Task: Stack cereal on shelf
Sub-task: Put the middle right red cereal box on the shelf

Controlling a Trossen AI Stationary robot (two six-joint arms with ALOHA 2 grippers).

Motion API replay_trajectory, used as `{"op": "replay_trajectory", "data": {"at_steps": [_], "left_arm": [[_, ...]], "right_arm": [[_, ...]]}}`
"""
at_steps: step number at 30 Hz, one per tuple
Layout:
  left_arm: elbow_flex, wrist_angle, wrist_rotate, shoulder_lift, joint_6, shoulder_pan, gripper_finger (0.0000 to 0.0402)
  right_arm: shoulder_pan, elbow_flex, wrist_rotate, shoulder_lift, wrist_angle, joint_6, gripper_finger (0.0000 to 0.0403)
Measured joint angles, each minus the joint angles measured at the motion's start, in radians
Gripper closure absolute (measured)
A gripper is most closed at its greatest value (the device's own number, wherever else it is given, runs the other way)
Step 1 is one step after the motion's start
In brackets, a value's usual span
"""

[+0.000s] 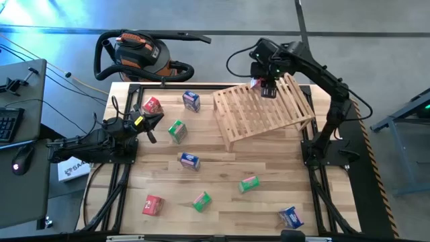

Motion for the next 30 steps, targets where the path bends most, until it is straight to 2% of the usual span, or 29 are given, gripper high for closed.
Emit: {"op": "replay_trajectory", "data": {"at_steps": [3, 13, 22, 30], "left_arm": [[0.0, 0.0, 0.0, 0.0, 0.0, 0.0, 0.0401], [0.0, 0.0, 0.0, 0.0, 0.0, 0.0, 0.0401], [0.0, 0.0, 0.0, 0.0, 0.0, 0.0, 0.0401], [0.0, 0.0, 0.0, 0.0, 0.0, 0.0, 0.0401]], "right_arm": [[0.0, 0.0, 0.015, 0.0, 0.0, 0.01, 0.0244], [-0.008, 0.0, 0.05, 0.0, 0.0, 0.018, 0.0189], [-0.009, 0.009, 0.114, 0.0, -0.001, 0.019, 0.0187], [0.037, 0.146, 0.132, 0.0, 0.0, 0.049, 0.0188]]}}
